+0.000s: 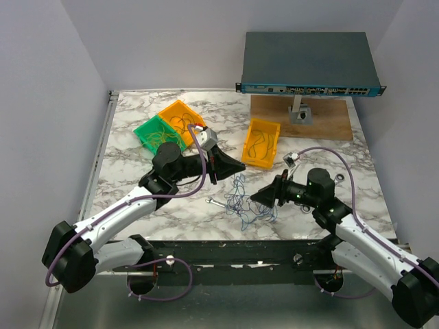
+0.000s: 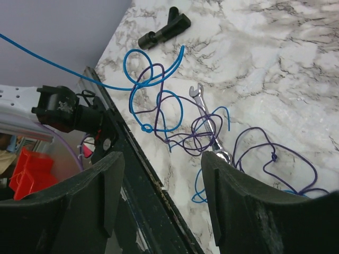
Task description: Untangle the cables
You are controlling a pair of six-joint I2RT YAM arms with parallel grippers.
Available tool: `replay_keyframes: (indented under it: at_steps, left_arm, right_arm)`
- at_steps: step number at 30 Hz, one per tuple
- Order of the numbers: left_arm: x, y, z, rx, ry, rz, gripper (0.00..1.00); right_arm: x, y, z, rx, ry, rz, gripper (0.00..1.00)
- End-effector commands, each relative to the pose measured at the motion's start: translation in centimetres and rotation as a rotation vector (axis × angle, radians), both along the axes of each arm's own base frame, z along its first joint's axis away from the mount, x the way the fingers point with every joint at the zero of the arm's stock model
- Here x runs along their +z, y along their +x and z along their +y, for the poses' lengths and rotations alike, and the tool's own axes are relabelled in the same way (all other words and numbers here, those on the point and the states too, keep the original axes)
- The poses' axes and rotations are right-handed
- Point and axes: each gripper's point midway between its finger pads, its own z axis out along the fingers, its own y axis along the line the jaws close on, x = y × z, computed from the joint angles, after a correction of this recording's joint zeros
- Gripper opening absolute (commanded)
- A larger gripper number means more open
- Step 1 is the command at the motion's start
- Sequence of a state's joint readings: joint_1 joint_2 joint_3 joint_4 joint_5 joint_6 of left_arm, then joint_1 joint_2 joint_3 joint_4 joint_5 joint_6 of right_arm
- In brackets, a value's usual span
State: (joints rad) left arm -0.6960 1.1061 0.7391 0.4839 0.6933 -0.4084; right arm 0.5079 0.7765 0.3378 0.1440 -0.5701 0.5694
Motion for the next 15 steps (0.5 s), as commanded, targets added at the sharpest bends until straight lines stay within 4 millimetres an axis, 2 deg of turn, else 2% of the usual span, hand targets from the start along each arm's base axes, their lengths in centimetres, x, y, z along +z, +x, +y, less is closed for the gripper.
replay_keyframes:
  at_steps: [1, 15]
  left_arm:
    - [2.0, -0.7, -0.1, -0.037, -0.028, -0.022, 0.00]
    - [3.2, 0.2, -0.5, -0.014, -0.041, -0.015, 0.00]
  right_arm:
    - [1.1, -0.9, 1.3, 0.098, 0.082, -0.035, 0.66]
    - [0.7, -0.5, 3.1, 0.133, 0.138, -0.030, 0.62]
